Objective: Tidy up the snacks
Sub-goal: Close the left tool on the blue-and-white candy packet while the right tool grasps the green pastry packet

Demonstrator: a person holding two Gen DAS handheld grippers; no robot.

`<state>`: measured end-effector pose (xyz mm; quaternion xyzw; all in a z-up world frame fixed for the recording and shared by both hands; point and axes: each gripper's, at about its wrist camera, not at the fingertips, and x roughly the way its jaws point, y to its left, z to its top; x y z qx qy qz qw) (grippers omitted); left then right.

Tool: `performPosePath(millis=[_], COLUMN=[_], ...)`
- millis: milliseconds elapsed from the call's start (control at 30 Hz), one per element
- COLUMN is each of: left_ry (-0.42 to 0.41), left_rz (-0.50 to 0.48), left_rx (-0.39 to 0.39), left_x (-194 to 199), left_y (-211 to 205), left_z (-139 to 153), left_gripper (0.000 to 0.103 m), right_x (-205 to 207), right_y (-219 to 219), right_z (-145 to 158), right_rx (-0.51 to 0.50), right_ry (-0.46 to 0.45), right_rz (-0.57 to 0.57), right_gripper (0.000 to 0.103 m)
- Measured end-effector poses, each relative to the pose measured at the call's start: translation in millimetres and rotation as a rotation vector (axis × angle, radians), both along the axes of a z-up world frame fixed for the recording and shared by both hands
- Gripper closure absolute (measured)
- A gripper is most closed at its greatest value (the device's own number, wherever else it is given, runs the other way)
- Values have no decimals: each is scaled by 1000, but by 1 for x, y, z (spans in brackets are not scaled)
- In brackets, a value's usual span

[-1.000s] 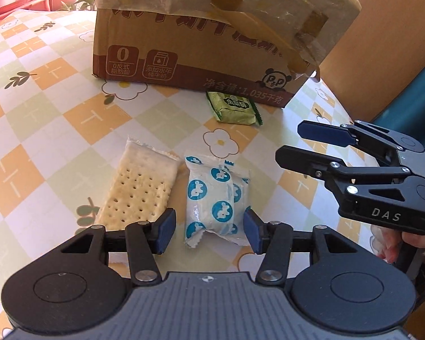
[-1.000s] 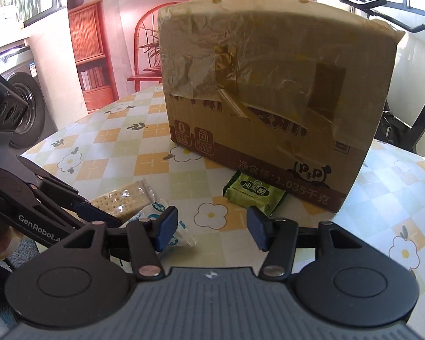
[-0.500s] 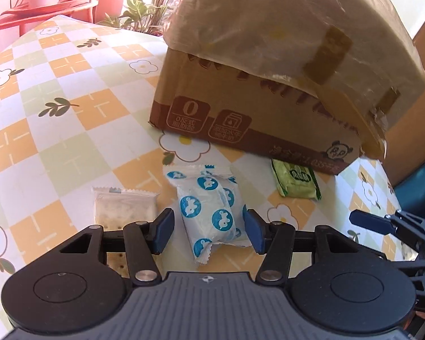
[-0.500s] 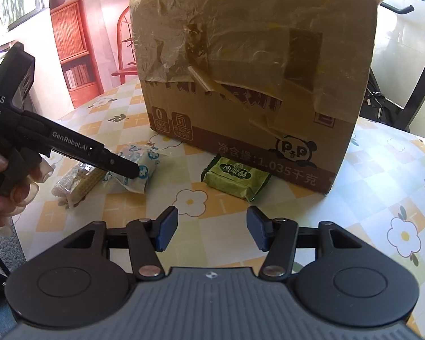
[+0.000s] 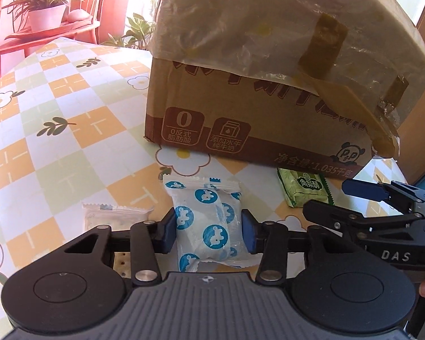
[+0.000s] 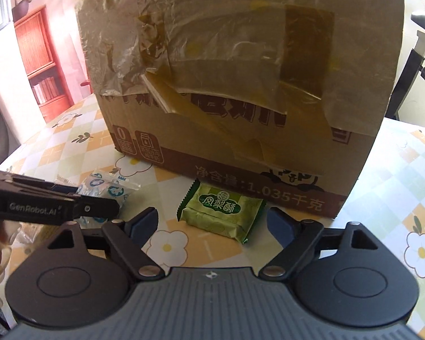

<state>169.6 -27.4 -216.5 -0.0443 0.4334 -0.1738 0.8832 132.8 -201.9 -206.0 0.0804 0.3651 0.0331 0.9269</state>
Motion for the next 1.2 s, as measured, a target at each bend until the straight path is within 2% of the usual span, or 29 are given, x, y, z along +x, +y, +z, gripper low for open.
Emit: performPosePath(millis=[200,367,433,500,567,700,967,1033,1200], left_ry=[-10,-30,-40,-53,-68,-95,-117,-135,-162], left_rz=[-2,7,7,5,1,-8,-10,-8,-1], left_rx=[-17,-18,-14,-7,2,15,21,43,42], left_x=[-1,-6,-8,-11,-14,-19,-24,-27,-32], left_y=[4,3,3,1,0,-3,0,0,5], left_z=[-2,-3,-4,-4,-5,-6,-4,-2,8], left_gripper=[55,55,55,55,55,55,56,56,57], right_x=[15,17,14,10,5,1,-3,-5,-16], right_y=[2,6,6,7,6,7,14,14,15], right_z=[-15,-21,-22,-25,-25,-23,-20,-20,-14], right_rx=[21,1,3,3,12,13,-7,-2,0], right_ry=[43,19,-4,-30,-50,-68,-92,-102,-153], right_rz=[-55,-88,-111,-145,-136,-114,-58,-55,-66], right_gripper=[16,16,18,27,36,40,44,44,45])
